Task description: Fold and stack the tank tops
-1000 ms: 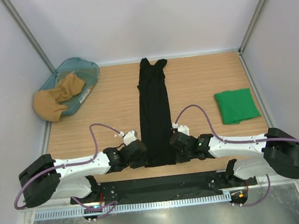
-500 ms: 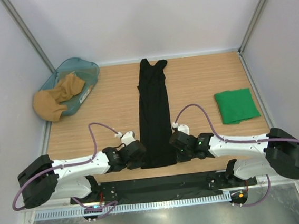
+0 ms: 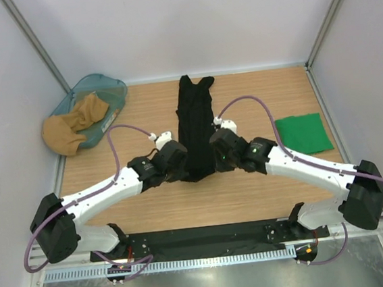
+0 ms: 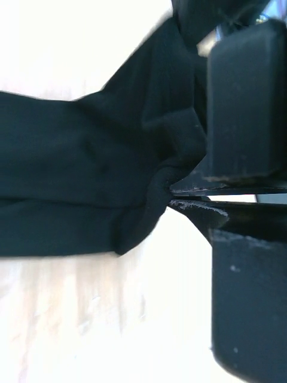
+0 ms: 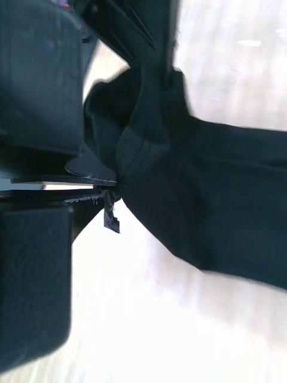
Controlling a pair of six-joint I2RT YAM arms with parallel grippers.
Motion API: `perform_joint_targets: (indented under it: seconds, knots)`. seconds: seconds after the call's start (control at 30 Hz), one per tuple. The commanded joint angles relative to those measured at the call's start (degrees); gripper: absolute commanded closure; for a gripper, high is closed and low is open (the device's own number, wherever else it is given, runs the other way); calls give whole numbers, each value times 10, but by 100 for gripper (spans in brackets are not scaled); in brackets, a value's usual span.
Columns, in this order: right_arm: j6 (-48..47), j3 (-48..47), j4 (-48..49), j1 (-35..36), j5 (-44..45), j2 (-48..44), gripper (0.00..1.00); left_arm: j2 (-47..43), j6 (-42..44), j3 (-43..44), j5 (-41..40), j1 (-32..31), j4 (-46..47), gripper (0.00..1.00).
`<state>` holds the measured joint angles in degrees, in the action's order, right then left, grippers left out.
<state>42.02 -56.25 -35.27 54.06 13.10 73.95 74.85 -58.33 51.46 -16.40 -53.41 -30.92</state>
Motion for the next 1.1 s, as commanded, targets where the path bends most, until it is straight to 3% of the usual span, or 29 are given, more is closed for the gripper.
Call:
perform_joint_targets:
  seconds: [0.0, 0.23, 0.4, 0.6, 1.07]
  knots:
    - [-56, -60, -13, -57, 0, 26, 99, 8, 49, 32, 1, 52, -10, 100]
    - [-106, -158, -10, -142, -27, 136, 99, 85, 104, 118, 15, 138, 22, 100]
    - [-124, -228, -8, -174, -35, 216, 99, 189, 138, 192, 58, 185, 65, 100]
    - [-142, -293, -9, -203, -48, 292, 99, 271, 150, 259, 76, 197, 66, 100]
    - [-161, -365, -14, -237, -80, 334, 99, 280, 148, 293, 88, 222, 75, 100]
